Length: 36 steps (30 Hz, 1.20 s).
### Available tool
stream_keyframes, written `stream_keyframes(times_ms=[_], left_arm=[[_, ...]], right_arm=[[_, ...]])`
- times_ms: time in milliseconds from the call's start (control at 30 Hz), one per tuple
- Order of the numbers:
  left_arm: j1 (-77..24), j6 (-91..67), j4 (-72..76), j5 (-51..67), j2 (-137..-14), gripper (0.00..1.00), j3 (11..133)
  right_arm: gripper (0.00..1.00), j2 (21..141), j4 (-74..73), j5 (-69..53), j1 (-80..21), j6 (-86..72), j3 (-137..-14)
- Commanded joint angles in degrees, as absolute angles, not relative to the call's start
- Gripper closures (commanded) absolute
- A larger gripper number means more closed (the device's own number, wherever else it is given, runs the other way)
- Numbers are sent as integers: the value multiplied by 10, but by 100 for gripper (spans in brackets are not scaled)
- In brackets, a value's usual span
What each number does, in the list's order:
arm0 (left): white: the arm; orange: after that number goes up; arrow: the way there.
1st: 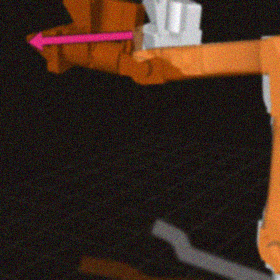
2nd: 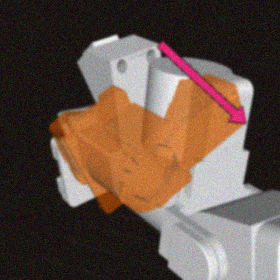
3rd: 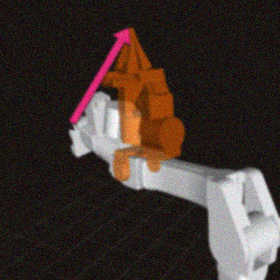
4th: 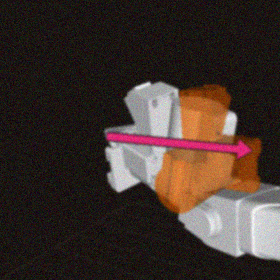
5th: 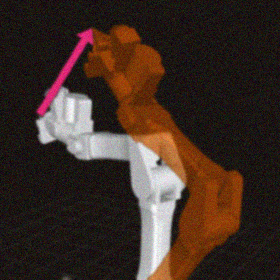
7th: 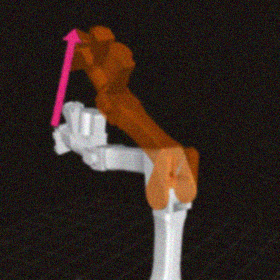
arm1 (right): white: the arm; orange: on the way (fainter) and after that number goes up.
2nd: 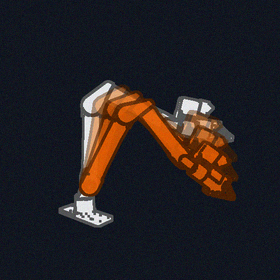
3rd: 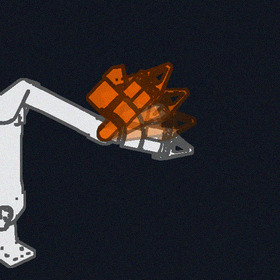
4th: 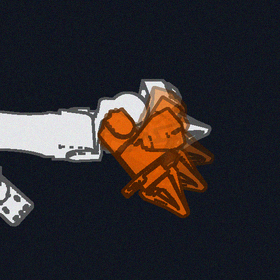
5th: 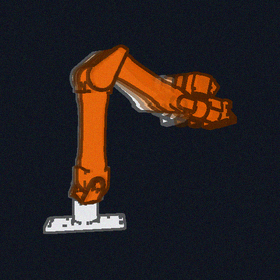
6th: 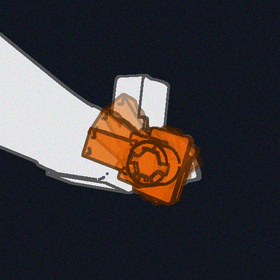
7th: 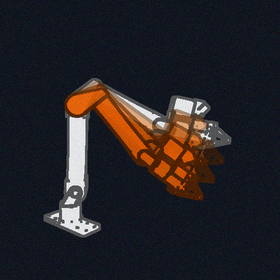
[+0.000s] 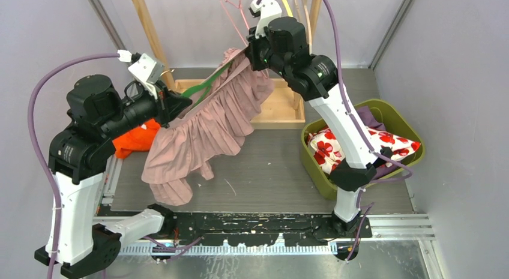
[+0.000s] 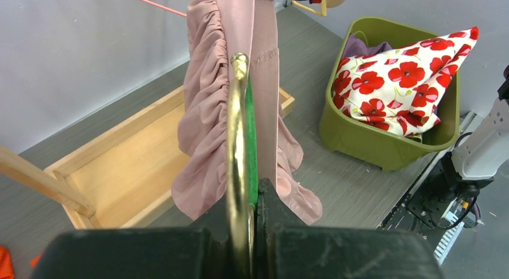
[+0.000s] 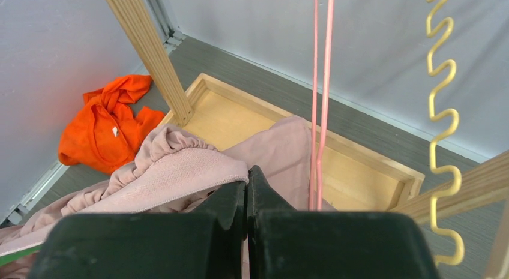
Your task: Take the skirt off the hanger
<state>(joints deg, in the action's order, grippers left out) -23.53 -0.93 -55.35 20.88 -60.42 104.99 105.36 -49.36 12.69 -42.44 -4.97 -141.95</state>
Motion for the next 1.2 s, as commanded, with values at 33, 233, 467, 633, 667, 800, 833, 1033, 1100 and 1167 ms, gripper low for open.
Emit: stream_keyframes(times_ms=[33,233,467,633,667,800,833,1033,1100,1167], left_arm=[[-240,-23,-568,217,-548,100,1126],[-240,-29,-577,245,-564,100,1211],[-240,-48,-587,288,-563,100,1232],[-240,-36,-522,200,-555,100,1208],[-240,-33,-498,180,-556,100,1199],[-240,-12,-394,104,-575,100,1175],[-240,0,-373,85,-580,100,1165],[-240,22,-207,7,-626,100,1103],[-240,17,-156,-2,-651,100,1097],[-240,14,-119,-10,-682,100,1102]], right_arm=[[99,1063,-458,194,-370,-46,-1430],[99,1079,-458,178,-361,-56,-1422],[99,1092,-458,145,-345,-77,-1418],[99,1091,-466,110,-344,-111,-1399],[99,1087,-468,101,-344,-119,-1388],[99,1065,-479,83,-358,-139,-1345],[99,1056,-483,83,-364,-139,-1336],[99,977,-478,72,-414,-140,-1252],[99,947,-476,70,-434,-149,-1225],[99,920,-475,68,-455,-157,-1200]])
